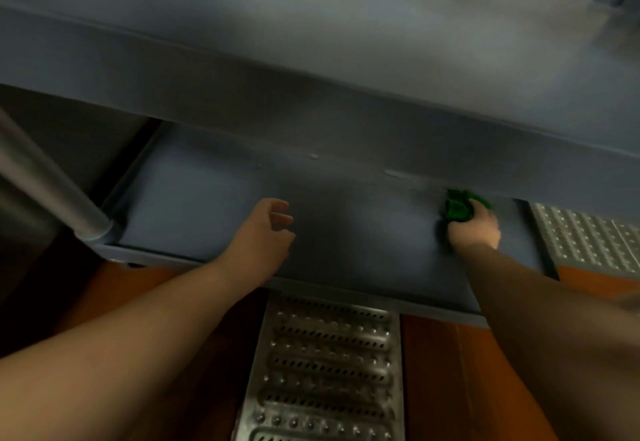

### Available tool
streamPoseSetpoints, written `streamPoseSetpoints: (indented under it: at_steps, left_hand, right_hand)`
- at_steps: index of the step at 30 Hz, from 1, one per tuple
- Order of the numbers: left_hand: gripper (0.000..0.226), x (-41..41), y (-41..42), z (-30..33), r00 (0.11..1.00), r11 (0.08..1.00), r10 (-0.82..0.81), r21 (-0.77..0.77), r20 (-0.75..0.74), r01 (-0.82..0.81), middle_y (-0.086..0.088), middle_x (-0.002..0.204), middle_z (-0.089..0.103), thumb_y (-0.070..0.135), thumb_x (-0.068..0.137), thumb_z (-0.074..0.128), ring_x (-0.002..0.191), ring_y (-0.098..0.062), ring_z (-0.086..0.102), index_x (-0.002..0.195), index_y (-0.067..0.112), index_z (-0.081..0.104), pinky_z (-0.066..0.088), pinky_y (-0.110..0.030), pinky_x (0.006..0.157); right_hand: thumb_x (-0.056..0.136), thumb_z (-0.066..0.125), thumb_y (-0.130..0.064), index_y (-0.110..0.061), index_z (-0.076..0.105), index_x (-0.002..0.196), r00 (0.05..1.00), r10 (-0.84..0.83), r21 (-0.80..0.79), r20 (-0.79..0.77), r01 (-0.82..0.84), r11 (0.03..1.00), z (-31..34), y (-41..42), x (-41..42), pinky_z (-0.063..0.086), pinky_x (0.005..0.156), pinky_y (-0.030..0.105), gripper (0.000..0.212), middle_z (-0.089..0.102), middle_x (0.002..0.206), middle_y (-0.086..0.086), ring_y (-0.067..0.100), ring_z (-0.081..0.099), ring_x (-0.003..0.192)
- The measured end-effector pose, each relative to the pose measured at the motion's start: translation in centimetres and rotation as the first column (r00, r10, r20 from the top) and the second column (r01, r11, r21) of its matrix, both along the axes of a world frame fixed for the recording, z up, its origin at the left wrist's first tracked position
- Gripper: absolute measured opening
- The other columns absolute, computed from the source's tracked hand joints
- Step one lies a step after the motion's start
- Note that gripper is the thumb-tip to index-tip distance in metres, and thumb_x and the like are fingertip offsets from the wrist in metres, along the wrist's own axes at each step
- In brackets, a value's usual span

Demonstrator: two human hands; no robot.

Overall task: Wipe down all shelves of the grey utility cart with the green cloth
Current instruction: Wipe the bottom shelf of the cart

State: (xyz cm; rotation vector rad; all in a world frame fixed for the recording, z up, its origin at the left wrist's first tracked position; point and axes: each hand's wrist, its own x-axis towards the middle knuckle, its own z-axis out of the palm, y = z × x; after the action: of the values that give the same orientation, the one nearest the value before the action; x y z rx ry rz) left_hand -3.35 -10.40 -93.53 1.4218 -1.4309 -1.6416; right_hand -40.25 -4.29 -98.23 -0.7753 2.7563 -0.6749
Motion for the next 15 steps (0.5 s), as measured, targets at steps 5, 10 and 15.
streamPoseSetpoints:
  at_steps: [5, 10, 15]
  left_hand:
    - [0.04, 4.9, -1.1, 0.0, 0.998, 0.999, 0.041, 0.006, -0.036, -0.041, -0.008, 0.121, 0.052, -0.008, 0.091, 0.045, 0.101, -0.029, 0.058, 0.119, 0.02, 0.043, 0.05, -0.038, 0.076]
    - [0.043, 10.4, -2.3, -0.3, 0.996, 0.996, 0.086, 0.016, -0.001, -0.086, 0.001, 0.116, 0.055, -0.003, 0.091, 0.05, 0.102, -0.023, 0.061, 0.12, 0.027, 0.042, 0.054, -0.043, 0.083]
    - [0.043, 15.2, -2.3, -0.2, 0.988, 0.988, 0.155, 0.019, 0.021, -0.156, 0.0, 0.116, 0.056, -0.001, 0.088, 0.052, 0.102, -0.023, 0.063, 0.117, 0.03, 0.045, 0.055, -0.048, 0.087]
  right_hand:
    - [0.081, 0.064, -0.013, -0.013, 0.05, 0.139, 0.983, 0.186, -0.023, -0.008, -0.186, 0.982, -0.3, -6.3, 9.1, 0.031, 0.114, 0.039, 0.06, 0.044, 0.146, 0.019, 0.04, 0.043, 0.13]
    - [0.079, 0.064, -0.017, -0.023, 0.046, 0.145, 0.912, 0.41, -0.054, -0.002, -0.409, 0.911, -0.9, -11.8, 20.6, 0.033, 0.113, 0.039, 0.068, 0.039, 0.151, 0.01, 0.037, 0.04, 0.132]
    - [0.079, 0.061, -0.009, -0.03, 0.041, 0.147, 0.809, 0.583, -0.117, 0.074, -0.573, 0.811, -1.3, -16.3, 30.5, 0.033, 0.116, 0.045, 0.074, 0.032, 0.156, 0.002, 0.032, 0.031, 0.139]
